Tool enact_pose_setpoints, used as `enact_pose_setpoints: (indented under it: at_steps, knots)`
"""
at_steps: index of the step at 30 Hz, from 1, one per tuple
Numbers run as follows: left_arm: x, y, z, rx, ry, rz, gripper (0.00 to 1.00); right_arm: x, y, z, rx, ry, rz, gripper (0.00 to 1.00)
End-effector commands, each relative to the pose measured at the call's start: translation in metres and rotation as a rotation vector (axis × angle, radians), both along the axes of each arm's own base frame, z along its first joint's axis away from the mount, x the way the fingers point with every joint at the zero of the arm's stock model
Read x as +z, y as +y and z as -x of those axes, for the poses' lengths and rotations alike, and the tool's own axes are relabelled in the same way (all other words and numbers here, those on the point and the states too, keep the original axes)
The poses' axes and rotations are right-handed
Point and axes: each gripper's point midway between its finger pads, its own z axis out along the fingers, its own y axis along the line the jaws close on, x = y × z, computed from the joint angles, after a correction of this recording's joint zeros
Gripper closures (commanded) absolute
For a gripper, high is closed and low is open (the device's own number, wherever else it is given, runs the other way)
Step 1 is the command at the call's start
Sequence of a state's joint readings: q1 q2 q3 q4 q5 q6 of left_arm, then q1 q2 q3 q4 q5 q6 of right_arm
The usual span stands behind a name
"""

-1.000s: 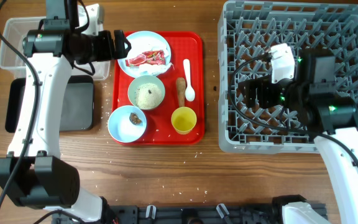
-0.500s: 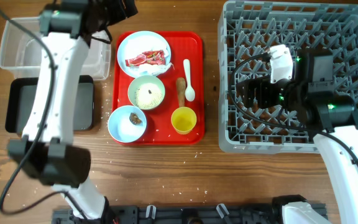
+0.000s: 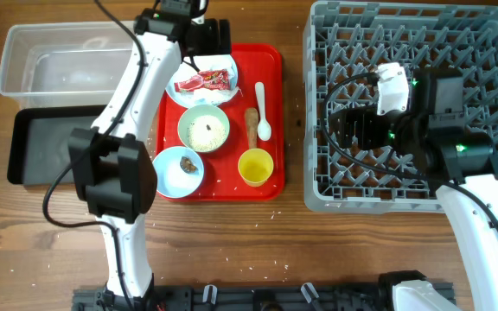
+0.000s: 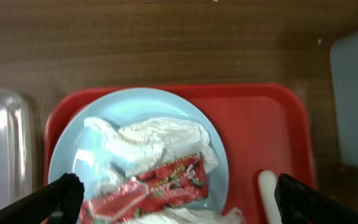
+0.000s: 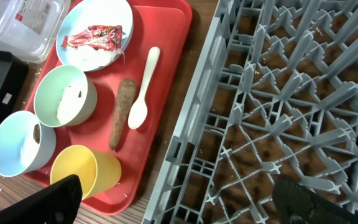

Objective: Sort waste into correct bins and load items into the dishwasher rack

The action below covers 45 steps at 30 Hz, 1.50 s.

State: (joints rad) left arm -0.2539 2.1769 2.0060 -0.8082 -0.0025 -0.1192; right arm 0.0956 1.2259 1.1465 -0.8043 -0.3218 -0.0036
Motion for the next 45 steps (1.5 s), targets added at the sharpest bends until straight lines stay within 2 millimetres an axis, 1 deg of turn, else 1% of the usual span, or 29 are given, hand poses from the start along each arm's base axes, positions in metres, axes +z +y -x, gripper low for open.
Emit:
enact_pose_setpoints:
  at_steps: [1,2,4,7,10,14,16,17,18,19,20,21,23,24,26,28,30,31,33,35,36,37,38,39,40,41,42,44,45]
  knots:
    - [-0.051,0.004,-0.007,-0.253,0.032,-0.186,0.00,0.008,0.004,-0.001,0.006,-0.009,-0.023,0.00]
    - [-0.064,0.005,-0.007,-0.312,0.047,-0.223,0.00,0.008,0.004,-0.001,0.006,-0.007,-0.022,0.00]
    - [-0.081,0.005,-0.006,-0.405,0.066,-0.273,0.00,0.007,0.003,0.000,0.004,-0.005,-0.020,0.00]
    - [-0.097,0.006,-0.002,-0.509,0.086,-0.328,0.00,0.007,0.003,0.000,0.005,-0.001,-0.020,0.00]
    - [-0.105,0.008,-0.002,-0.551,0.093,-0.349,0.00,0.006,0.003,0.001,0.005,0.003,-0.019,0.00]
    - [-0.129,0.014,-0.001,-0.561,0.132,-0.355,0.07,0.006,0.003,0.001,0.004,0.004,-0.020,0.00]
    - [-0.144,0.015,0.002,-0.566,0.159,-0.353,0.08,0.006,0.003,0.001,0.004,0.004,-0.020,0.00]
    - [-0.147,0.014,0.001,-0.566,0.160,-0.353,0.07,0.006,0.003,0.001,0.004,0.004,-0.020,0.00]
    - [-0.153,0.014,0.002,-0.570,0.169,-0.349,0.18,0.006,0.003,0.001,0.004,0.004,-0.020,0.00]
    - [-0.153,0.012,0.005,-0.577,0.175,-0.335,0.32,0.006,0.003,0.001,0.004,0.003,-0.020,0.00]
    - [-0.155,0.010,0.009,-0.588,0.190,-0.316,0.41,0.006,0.003,0.001,0.002,0.003,-0.022,0.00]
    - [-0.157,0.010,0.017,-0.596,0.220,-0.305,0.54,0.006,0.003,0.001,0.002,0.003,-0.022,0.00]
    - [-0.159,0.011,0.023,-0.600,0.249,-0.302,0.77,0.006,0.003,0.001,0.002,0.003,-0.022,0.00]
    - [-0.160,0.012,0.028,-0.588,0.269,-0.296,0.93,0.006,0.003,0.001,0.002,0.003,-0.022,0.00]
    - [-0.159,0.018,0.026,-0.494,0.285,-0.291,0.96,0.007,0.003,0.000,0.002,-0.001,-0.022,0.00]
    - [-0.147,0.022,0.019,-0.401,0.261,-0.292,0.96,0.009,0.003,-0.002,0.002,-0.012,-0.023,0.00]
    - [-0.125,0.027,0.009,-0.291,0.214,-0.286,0.96,0.009,0.004,-0.003,0.002,-0.017,-0.024,0.00]
    - [-0.108,0.032,0.004,-0.214,0.181,-0.284,0.96,0.009,0.004,-0.003,0.002,-0.017,-0.024,0.00]
    - [-0.073,0.033,-0.001,-0.151,0.117,-0.265,0.96,0.010,0.004,-0.004,0.002,-0.022,-0.024,0.01]
    - [-0.036,0.033,-0.003,-0.103,0.051,-0.230,0.96,0.013,0.004,-0.006,0.003,-0.037,-0.025,0.02]
    - [-0.021,0.034,-0.003,-0.079,0.026,-0.214,0.96,0.014,0.004,-0.007,0.002,-0.044,-0.026,0.02]
    - [-0.002,0.037,-0.003,-0.039,-0.005,-0.187,0.96,0.015,0.004,-0.009,0.002,-0.054,-0.027,0.02]
    - [0.015,0.043,-0.002,0.016,-0.031,-0.153,0.96,0.016,0.004,-0.010,0.003,-0.059,-0.027,0.04]
    - [0.035,0.055,0.000,0.087,-0.055,-0.113,0.96,0.017,0.004,-0.011,0.003,-0.064,-0.028,0.06]
    - [0.047,0.068,0.003,0.147,-0.064,-0.084,0.96,0.017,0.004,-0.011,0.003,-0.067,-0.028,0.05]
    - [0.059,0.087,0.008,0.221,-0.065,-0.057,0.96,0.018,0.004,-0.012,0.003,-0.069,-0.028,0.06]
    - [0.065,0.103,0.011,0.271,-0.062,-0.042,0.96,0.018,0.004,-0.012,0.003,-0.069,-0.028,0.06]
    - [0.067,0.150,0.017,0.412,-0.045,-0.011,0.96,0.018,0.004,-0.012,0.003,-0.069,-0.028,0.06]
    - [0.063,0.178,0.018,0.485,-0.035,0.000,0.96,0.018,0.004,-0.012,0.003,-0.069,-0.028,0.06]
